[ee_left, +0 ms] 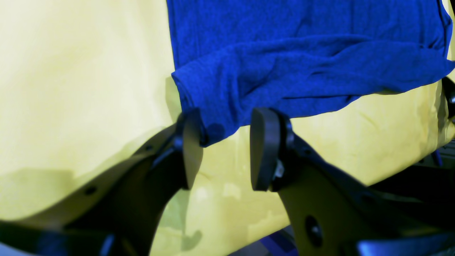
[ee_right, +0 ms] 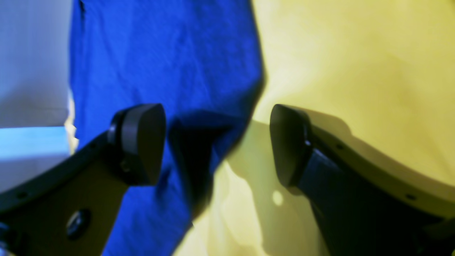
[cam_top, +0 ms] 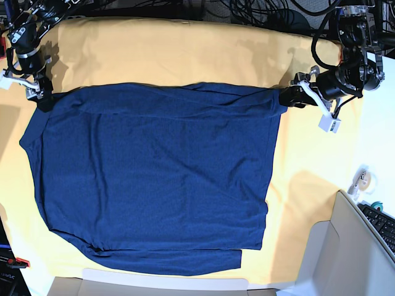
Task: Fold the T-shirt properly
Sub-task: 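Lift the shoulder edge with both grippers and adjust the grip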
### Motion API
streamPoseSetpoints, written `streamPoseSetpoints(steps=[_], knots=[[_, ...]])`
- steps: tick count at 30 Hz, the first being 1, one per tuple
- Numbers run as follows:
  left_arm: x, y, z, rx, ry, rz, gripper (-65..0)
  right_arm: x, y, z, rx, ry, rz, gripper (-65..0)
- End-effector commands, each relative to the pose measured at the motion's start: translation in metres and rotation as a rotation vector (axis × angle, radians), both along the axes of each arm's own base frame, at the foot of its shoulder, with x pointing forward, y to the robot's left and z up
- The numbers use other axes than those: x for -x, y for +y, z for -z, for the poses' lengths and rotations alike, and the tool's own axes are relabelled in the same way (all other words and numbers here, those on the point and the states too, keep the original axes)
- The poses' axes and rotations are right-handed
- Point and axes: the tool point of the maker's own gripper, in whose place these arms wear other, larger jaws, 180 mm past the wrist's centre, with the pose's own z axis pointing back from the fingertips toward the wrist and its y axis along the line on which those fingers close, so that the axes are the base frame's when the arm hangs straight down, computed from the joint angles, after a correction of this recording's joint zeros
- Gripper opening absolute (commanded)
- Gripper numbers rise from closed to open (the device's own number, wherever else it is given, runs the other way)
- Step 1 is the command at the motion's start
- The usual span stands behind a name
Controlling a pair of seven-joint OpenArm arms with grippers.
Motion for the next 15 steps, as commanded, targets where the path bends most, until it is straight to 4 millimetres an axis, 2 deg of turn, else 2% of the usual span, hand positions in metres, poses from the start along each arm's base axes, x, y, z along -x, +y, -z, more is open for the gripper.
streamPoseSetpoints(steps=[1, 9, 11, 13, 15], knots=[[-0.005, 0.002, -0.009, -0.004, -0.031, 0.007, -41.6, 0.000, 0.001, 0.006, -0.016, 0.031, -0.006, -19.5], [-0.007, 0.003, -0.011, -0.008, -0.036, 0.005, -41.6, -0.022, 0.004, 0.008, -0.061, -0.001, -0.003, -20.0], [-0.010, 0.014, -0.015, -0.015, -0.052, -0.027, -41.4, -0.025, 0.006, 0.007, -0.062, -0.004, -0.011, -21.6], [-0.013, 0.029, -0.020, -0.026, -0.065, -0.071, -41.4, -0.031, 0.014, 0.006, -0.058, -0.004, -0.046, -28.9], [-0.015, 0.041, -0.025, -0.035, -0.079, -0.108, -41.3, -0.035, 0.017, 0.004, -0.051, -0.006, -0.067, -39.2]])
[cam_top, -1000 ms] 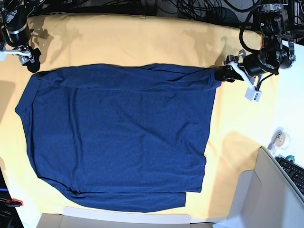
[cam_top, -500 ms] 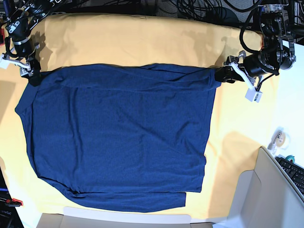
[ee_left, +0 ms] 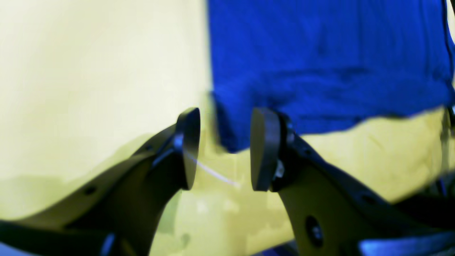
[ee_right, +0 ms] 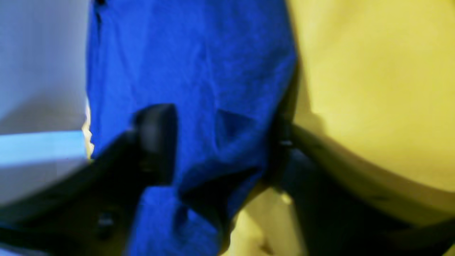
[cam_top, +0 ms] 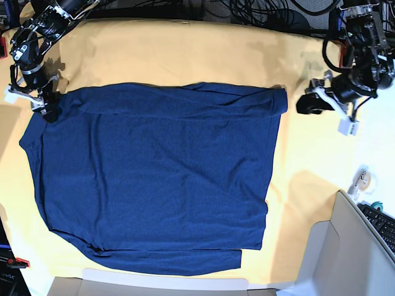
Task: Fold the T-shirt properly
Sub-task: 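Lift the shoulder edge with both grippers and adjust the grip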
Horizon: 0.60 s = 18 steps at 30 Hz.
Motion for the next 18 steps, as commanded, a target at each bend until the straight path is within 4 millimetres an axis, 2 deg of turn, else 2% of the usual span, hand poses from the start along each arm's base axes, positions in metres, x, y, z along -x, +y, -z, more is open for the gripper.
streamPoseSetpoints(steps=[1, 4, 6, 10, 13, 15, 18], knots=[[-0.004, 0.005, -0.008, -0.006, -0.020, -0.001, -41.3, -0.001, 0.003, -0.001, 0.000, 0.008, -0.023, -43.3], [0.001, 0.012, 0.007, 0.021, 0.028, -0.035, -40.3, -0.003, 0.005, -0.001, -0.002, 0.005, -0.028, -52.7], [0.006, 0.017, 0.023, 0.046, 0.076, -0.060, -38.5, -0.003, 0.006, -0.001, -0.001, 0.004, -0.032, -56.1], [0.013, 0.006, 0.039, 0.065, 0.118, -0.015, -35.4, -0.003, 0.005, -0.001, 0.003, 0.007, -0.032, -56.7], [0.007, -0.006, 0.040, 0.081, 0.088, 0.045, -33.2, -0.002, 0.005, -0.001, 0.004, 0.008, -0.032, -56.7], [0.009, -0.007, 0.047, 0.090, 0.114, 0.073, -33.0, -0.002, 0.005, -0.001, 0.004, 0.008, -0.032, -56.7], [-0.002, -0.008, 0.048, 0.110, 0.110, 0.080, -33.0, -0.002, 0.005, -0.001, 0.004, 0.009, -0.032, -56.7]])
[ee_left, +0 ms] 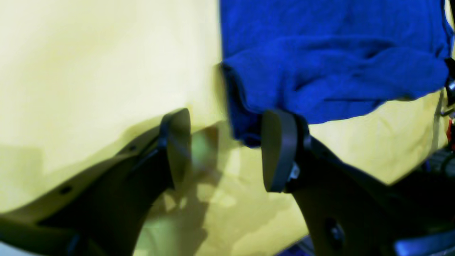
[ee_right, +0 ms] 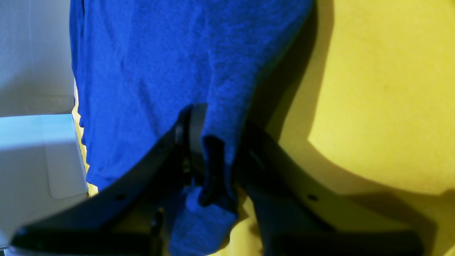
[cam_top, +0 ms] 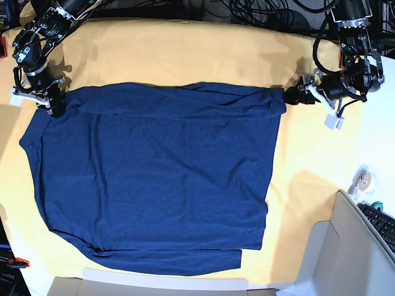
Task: Fold the T-shirt properly
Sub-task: 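Lift the shoulder edge with both grippers and adjust the grip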
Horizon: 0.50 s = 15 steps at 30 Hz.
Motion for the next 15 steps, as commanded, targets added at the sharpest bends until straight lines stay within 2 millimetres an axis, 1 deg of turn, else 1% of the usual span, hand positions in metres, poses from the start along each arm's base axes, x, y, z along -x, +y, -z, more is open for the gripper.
streamPoseSetpoints(steps=[1, 10, 15], knots=[[-0.011, 0.002, -0.013, 0.004, -0.042, 0.011, -33.0, -0.002, -0.002, -0.006, 0.001, -0.015, -0.002, -56.7], [-0.013, -0.006, -0.012, 0.026, -0.044, 0.009, -33.0, -0.002, -0.002, -0.006, 0.001, -0.015, -0.002, -56.7], [-0.013, -0.020, -0.009, 0.062, -0.041, 0.008, -33.0, -0.002, -0.002, -0.006, 0.002, -0.016, -0.003, -56.7]])
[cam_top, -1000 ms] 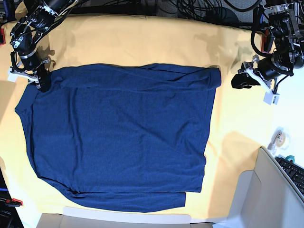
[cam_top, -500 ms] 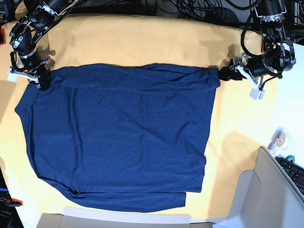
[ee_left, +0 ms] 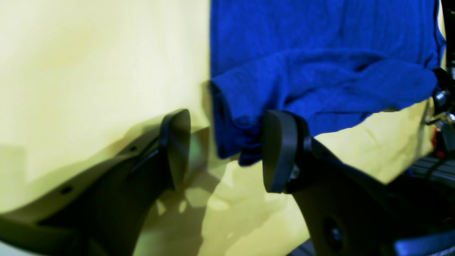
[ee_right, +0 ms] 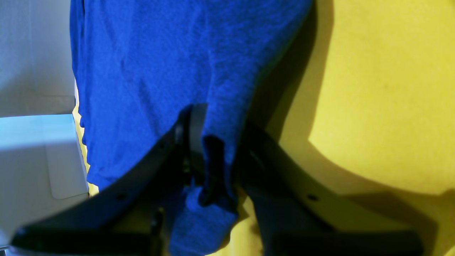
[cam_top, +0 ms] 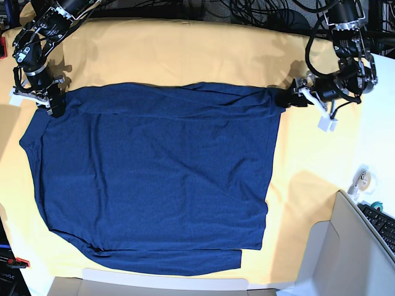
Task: Fold the T-shirt properly
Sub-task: 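Lift the shoulder edge with both grippers and adjust the grip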
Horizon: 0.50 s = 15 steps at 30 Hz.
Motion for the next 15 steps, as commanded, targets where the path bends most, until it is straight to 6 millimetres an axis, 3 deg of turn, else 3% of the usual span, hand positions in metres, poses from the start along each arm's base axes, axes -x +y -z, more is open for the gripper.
streamPoseSetpoints(steps=[1, 15], knots=[[-0.006, 0.005, -0.009, -0.009, -0.027, 0.007, -33.0, -0.002, -0.002, -0.005, 0.004, -0.013, -0.003, -56.7], [-0.001, -0.023, 0.006, 0.080, 0.009, -0.012, -33.0, 0.003, -0.002, -0.002, 0.004, -0.002, -0.003, -56.7]])
